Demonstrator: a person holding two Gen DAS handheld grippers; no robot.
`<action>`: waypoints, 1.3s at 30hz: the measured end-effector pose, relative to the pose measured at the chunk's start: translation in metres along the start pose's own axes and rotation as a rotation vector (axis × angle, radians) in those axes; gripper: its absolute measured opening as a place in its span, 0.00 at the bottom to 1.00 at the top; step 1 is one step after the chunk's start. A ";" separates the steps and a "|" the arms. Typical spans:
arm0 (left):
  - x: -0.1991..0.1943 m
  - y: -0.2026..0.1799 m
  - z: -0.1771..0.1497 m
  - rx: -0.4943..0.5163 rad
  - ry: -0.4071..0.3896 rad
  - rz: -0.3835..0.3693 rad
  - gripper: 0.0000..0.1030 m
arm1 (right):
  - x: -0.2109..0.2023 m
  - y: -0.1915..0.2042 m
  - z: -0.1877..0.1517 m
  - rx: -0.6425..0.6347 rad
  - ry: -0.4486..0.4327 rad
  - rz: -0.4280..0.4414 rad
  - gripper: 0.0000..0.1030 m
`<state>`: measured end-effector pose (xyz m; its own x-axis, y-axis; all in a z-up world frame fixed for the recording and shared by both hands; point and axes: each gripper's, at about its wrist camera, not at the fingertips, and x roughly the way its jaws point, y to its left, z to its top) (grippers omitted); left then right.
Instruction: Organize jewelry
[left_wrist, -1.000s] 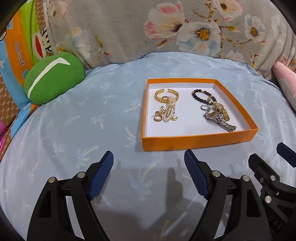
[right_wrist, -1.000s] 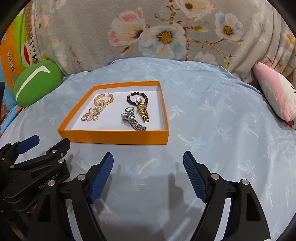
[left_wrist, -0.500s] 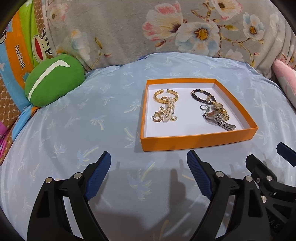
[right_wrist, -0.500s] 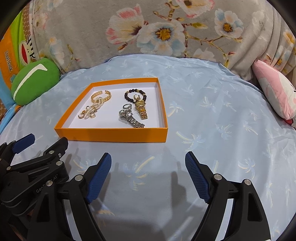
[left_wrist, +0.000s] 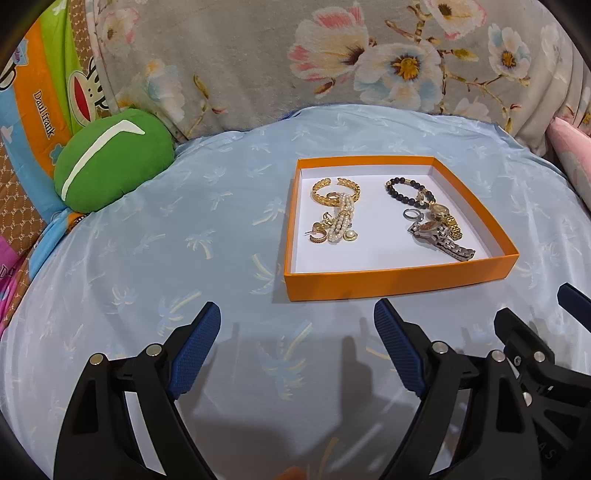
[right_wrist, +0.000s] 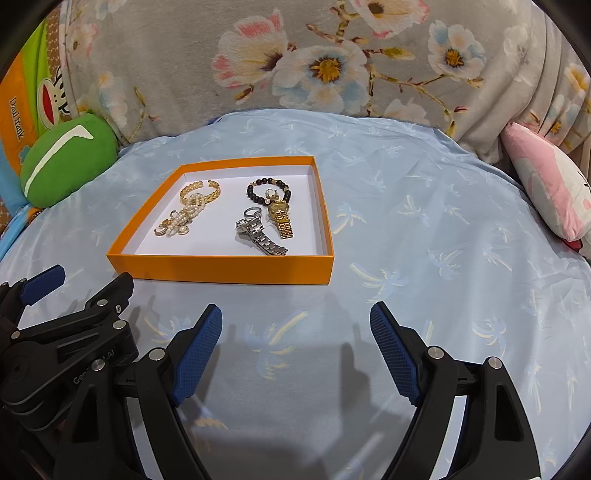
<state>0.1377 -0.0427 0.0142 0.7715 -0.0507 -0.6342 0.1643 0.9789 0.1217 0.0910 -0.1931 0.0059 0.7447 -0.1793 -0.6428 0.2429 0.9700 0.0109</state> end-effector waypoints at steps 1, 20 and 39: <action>0.000 0.000 0.000 0.000 -0.001 0.000 0.80 | 0.000 0.001 0.000 0.000 -0.001 0.000 0.78; -0.002 0.001 0.001 0.004 -0.004 -0.006 0.80 | 0.000 -0.003 0.001 0.001 -0.001 -0.008 0.78; -0.002 -0.002 0.000 0.014 -0.010 0.005 0.76 | -0.001 -0.005 0.000 -0.008 -0.005 -0.016 0.78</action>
<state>0.1355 -0.0449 0.0149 0.7783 -0.0476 -0.6260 0.1687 0.9763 0.1355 0.0892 -0.1981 0.0063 0.7438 -0.1953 -0.6392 0.2497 0.9683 -0.0053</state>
